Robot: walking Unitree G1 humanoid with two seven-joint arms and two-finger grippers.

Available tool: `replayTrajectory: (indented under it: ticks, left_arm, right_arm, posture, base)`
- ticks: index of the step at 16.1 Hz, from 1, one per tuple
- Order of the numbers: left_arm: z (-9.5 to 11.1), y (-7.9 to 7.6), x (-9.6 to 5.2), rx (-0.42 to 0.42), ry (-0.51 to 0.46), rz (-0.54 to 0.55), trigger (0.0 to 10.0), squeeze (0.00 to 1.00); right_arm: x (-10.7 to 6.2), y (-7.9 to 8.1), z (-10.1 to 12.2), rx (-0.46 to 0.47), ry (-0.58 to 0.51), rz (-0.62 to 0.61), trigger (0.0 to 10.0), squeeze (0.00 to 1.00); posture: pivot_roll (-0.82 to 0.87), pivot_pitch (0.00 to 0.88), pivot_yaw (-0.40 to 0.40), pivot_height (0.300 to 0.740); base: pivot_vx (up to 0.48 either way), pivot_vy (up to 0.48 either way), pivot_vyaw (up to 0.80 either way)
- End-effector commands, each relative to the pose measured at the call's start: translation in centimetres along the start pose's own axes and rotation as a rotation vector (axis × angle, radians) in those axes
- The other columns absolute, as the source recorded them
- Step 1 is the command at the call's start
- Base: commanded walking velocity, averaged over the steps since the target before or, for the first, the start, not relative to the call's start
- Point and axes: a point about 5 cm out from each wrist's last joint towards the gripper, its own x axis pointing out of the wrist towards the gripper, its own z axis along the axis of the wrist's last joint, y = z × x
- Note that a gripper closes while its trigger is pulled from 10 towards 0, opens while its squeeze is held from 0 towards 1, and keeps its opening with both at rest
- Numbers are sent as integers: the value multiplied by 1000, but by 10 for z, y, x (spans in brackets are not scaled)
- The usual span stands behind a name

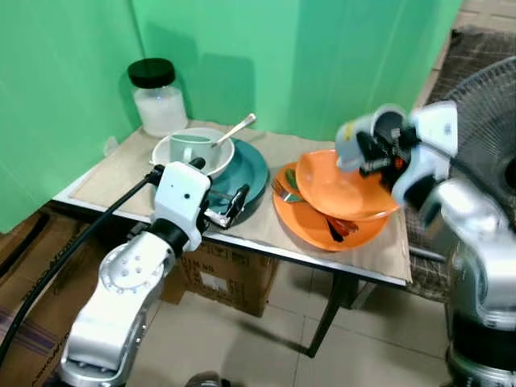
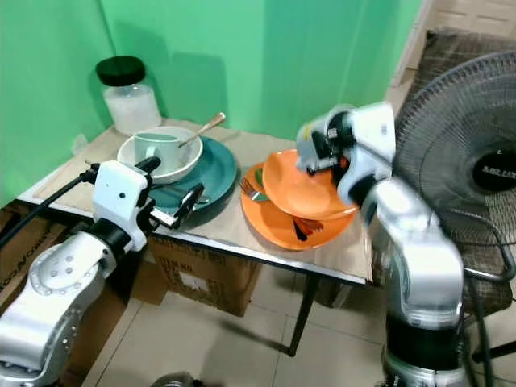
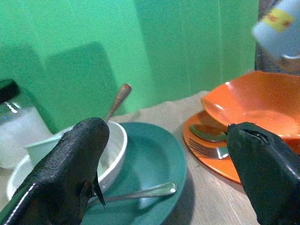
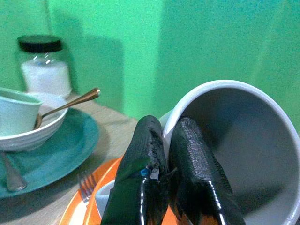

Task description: Setting the table

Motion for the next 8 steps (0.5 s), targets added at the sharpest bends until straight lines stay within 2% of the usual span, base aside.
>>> replayTrajectory:
  ticks: [1, 2, 4, 5, 7, 8]
  left_arm:
    - [4, 1, -1, 5, -23, 48, 10000, 0]
    - [1, 2, -1, -23, -22, 122, 10000, 0]
    - [0, 0, -1, 12, -19, 139, 10000, 0]
    - [-1, 4, -1, -5, -29, 183, 10000, 0]
    - [-1, 8, 0, 31, -28, 210, 10000, 0]
    - [1, 8, 0, 30, -37, 216, 10000, 0]
  right_arm:
    - [-6, 1, 15, -7, -108, -24, 10000, 0]
    - [-12, 3, 11, 26, -169, -137, 10000, 0]
    - [-18, 7, -3, 65, -143, -119, 10000, 0]
    - [-21, 13, -10, 58, -125, -98, 10000, 0]
    - [-21, 14, -15, 59, -114, -103, 10000, 0]
    - [-21, 13, -16, 65, -122, -143, 10000, 0]
  posture:
    - [90, 0, 15, 740]
    - [84, 0, 17, 740]
    - [88, 0, 11, 740]
    - [90, 0, 9, 740]
    - [96, 0, -1, 740]
    - [100, 0, -4, 740]
  base:
    - [0, 0, 0]
    - [0, 0, 0]
    - [0, 0, 0]
    - [0, 0, 0]
    - [0, 0, 0]
    - [0, 0, -781]
